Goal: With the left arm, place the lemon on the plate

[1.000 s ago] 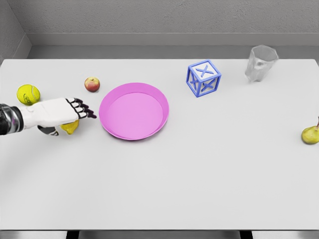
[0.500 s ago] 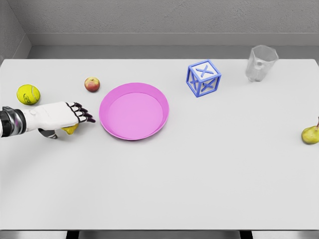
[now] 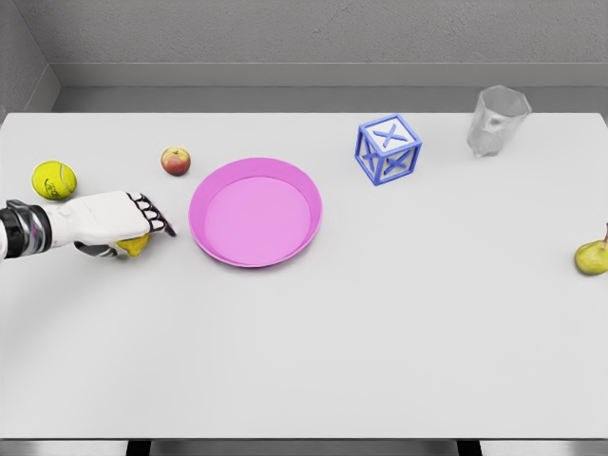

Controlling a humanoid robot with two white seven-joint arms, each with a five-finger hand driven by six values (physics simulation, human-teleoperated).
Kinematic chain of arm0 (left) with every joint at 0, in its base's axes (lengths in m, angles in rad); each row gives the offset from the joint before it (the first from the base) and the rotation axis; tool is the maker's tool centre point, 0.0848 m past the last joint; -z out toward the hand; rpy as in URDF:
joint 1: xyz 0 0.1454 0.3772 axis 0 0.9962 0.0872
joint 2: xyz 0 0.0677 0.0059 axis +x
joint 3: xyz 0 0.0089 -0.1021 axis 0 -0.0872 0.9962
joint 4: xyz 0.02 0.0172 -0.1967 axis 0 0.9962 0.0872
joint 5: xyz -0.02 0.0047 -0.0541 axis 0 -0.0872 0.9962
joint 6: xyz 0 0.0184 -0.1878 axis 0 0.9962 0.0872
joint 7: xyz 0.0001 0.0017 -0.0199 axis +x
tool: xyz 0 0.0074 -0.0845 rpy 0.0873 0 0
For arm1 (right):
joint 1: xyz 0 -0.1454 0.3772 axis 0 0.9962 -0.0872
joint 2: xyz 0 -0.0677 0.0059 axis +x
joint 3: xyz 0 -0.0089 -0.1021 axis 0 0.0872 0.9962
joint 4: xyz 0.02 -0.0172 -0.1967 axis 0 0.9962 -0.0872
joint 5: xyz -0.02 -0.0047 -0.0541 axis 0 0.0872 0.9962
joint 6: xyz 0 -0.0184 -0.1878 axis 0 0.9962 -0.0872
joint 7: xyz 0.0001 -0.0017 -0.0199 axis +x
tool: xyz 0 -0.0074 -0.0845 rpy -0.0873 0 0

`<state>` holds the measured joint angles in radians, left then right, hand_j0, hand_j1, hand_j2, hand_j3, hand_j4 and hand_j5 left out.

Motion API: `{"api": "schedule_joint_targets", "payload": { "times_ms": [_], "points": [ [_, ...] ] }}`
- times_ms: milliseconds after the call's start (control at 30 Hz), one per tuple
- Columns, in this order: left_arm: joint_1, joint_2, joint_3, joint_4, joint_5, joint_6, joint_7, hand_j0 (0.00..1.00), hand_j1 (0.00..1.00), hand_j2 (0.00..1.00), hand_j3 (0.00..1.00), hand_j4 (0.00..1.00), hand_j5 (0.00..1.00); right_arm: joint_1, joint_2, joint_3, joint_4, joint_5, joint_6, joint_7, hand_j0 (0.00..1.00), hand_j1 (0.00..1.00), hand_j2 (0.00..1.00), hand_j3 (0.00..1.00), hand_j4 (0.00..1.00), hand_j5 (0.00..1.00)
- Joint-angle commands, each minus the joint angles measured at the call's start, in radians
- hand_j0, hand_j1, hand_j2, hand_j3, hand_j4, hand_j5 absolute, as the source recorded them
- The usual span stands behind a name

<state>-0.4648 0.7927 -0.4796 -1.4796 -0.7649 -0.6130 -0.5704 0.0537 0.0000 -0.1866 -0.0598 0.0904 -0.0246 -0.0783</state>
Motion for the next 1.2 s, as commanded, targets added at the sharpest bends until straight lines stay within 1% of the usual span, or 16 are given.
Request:
{"api": "schedule_joint_targets", "payload": {
  "times_ms": [0, 67, 133, 167, 333, 500, 600, 800, 1033, 1167],
  "points": [
    [0.000, -0.007, -0.010, -0.001, 0.001, 0.002, 0.000, 0.75, 0.75, 0.75, 0.75, 0.75, 0.75, 0.000, 0.000, 0.001, 0.000, 0.000, 0.000, 0.000, 1.00, 1.00, 1.00, 1.00, 1.00, 1.00],
    [0.000, -0.009, -0.010, -0.001, 0.001, 0.002, 0.000, 0.75, 0.75, 0.75, 0.75, 0.75, 0.75, 0.000, 0.000, 0.001, 0.000, 0.000, 0.000, 0.000, 1.00, 1.00, 1.00, 1.00, 1.00, 1.00],
    [0.000, -0.009, -0.013, -0.001, -0.007, 0.002, -0.003, 0.66, 0.66, 0.66, 0.66, 0.66, 0.66, 0.000, 0.000, 0.001, 0.000, 0.000, 0.000, 0.000, 1.00, 1.00, 1.00, 1.00, 1.00, 1.00],
    [0.000, -0.007, -0.010, 0.001, -0.008, 0.002, -0.003, 0.64, 0.64, 0.64, 0.64, 0.64, 0.64, 0.000, 0.000, -0.001, 0.000, 0.000, -0.001, 0.000, 1.00, 1.00, 1.00, 1.00, 1.00, 1.00],
    [0.000, -0.009, -0.013, 0.001, -0.010, 0.002, -0.003, 0.58, 0.58, 0.58, 0.58, 0.58, 0.58, 0.000, 0.000, -0.001, 0.000, 0.000, 0.000, 0.000, 1.00, 1.00, 1.00, 1.00, 1.00, 1.00],
    [-0.002, -0.007, -0.010, 0.001, -0.014, 0.002, -0.005, 0.54, 0.54, 0.54, 0.54, 0.54, 0.54, 0.000, 0.000, -0.001, 0.000, 0.000, 0.000, 0.000, 1.00, 1.00, 1.00, 1.00, 1.00, 1.00],
    [-0.005, -0.007, -0.008, 0.001, -0.014, 0.002, -0.003, 0.54, 0.54, 0.54, 0.54, 0.54, 0.54, 0.000, 0.000, -0.001, 0.000, 0.000, 0.000, 0.000, 1.00, 1.00, 1.00, 1.00, 1.00, 1.00],
    [-0.044, -0.001, -0.010, -0.001, -0.002, 0.002, -0.003, 0.54, 0.54, 0.54, 0.54, 0.54, 0.54, 0.000, 0.000, 0.001, 0.000, 0.000, 0.000, 0.000, 1.00, 1.00, 1.00, 1.00, 1.00, 1.00],
    [-0.051, -0.004, -0.013, -0.002, -0.001, 0.002, 0.004, 0.54, 0.54, 0.54, 0.54, 0.54, 0.54, 0.000, 0.000, -0.001, 0.000, 0.000, 0.000, 0.000, 1.00, 1.00, 1.00, 1.00, 1.00, 1.00],
    [-0.067, -0.009, -0.030, -0.004, -0.002, 0.002, 0.004, 0.54, 0.54, 0.54, 0.54, 0.54, 0.54, 0.000, 0.000, -0.001, 0.000, 0.000, 0.000, 0.000, 1.00, 1.00, 1.00, 1.00, 1.00, 1.00]
  ]
}}
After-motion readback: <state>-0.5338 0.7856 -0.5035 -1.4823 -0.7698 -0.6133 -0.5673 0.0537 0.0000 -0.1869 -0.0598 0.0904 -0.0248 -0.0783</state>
